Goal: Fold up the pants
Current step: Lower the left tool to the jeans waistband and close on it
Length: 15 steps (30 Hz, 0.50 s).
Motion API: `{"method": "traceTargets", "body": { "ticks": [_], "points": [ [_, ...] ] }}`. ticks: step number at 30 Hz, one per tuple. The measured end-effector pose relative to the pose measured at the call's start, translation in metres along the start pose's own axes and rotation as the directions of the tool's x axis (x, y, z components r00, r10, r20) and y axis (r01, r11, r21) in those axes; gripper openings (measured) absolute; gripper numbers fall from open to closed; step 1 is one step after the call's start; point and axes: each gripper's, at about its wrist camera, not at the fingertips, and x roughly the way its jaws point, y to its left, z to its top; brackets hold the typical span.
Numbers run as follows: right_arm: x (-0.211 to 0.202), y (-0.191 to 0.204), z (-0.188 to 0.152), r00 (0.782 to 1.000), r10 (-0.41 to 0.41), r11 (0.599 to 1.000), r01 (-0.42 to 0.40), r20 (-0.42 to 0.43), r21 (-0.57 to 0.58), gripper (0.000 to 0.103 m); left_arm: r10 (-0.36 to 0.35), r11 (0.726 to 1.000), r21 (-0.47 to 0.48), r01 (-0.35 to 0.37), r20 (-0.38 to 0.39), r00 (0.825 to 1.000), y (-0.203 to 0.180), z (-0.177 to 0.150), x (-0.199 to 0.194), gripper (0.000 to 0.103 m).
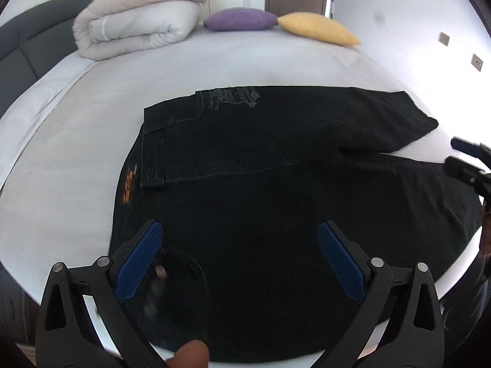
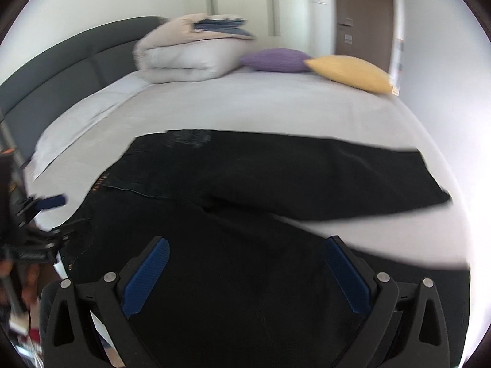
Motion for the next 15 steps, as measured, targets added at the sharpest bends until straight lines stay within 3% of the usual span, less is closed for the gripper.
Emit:
{"method": "traceTargets", "body": {
  "ticks": [2,4,6,8,10,12,15],
  "points": [
    [0.009,-0.003,0.014,0.999,0.042,0.997,-0.041,0.009,-0.070,0.103,-0.010,1.000,0.021,0.009,0.045,0.999,0.019,0.030,0.009,0.103],
    [0.019,-0.009,0.028,0.997,0.080,0.987,-0.077,0.013,-0.143,0.101,0.056,0.995,0.082,-0.062,0.072,0.996,0.031,0.063,0.025,0.103],
    [0.030,-0.017,0.040,0.993,0.114,0.974,-0.111,0.005,-0.197,0.095,0.055,0.980,0.186,-0.065,0.056,0.997,0.043,0.105,0.051,0.103],
    [0.045,-0.029,0.052,0.986,0.166,0.959,-0.168,-0.026,-0.229,0.087,0.066,0.949,0.307,-0.078,0.047,0.997,0.053,0.139,0.082,0.103],
    [0.061,-0.038,0.062,0.976,0.212,0.935,-0.217,-0.049,-0.279,0.081,0.072,0.930,0.363,-0.059,-0.022,0.997,0.068,0.173,0.120,0.100],
    [0.076,-0.046,0.068,0.973,0.220,0.918,-0.231,-0.070,-0.323,0.081,0.040,0.924,0.382,-0.005,-0.084,0.996,0.079,0.196,0.151,0.090],
    [0.102,-0.062,0.080,0.964,0.239,0.897,-0.266,-0.120,-0.354,0.078,-0.015,0.911,0.402,0.089,-0.184,0.983,0.085,0.214,0.189,0.089]
  ]
}}
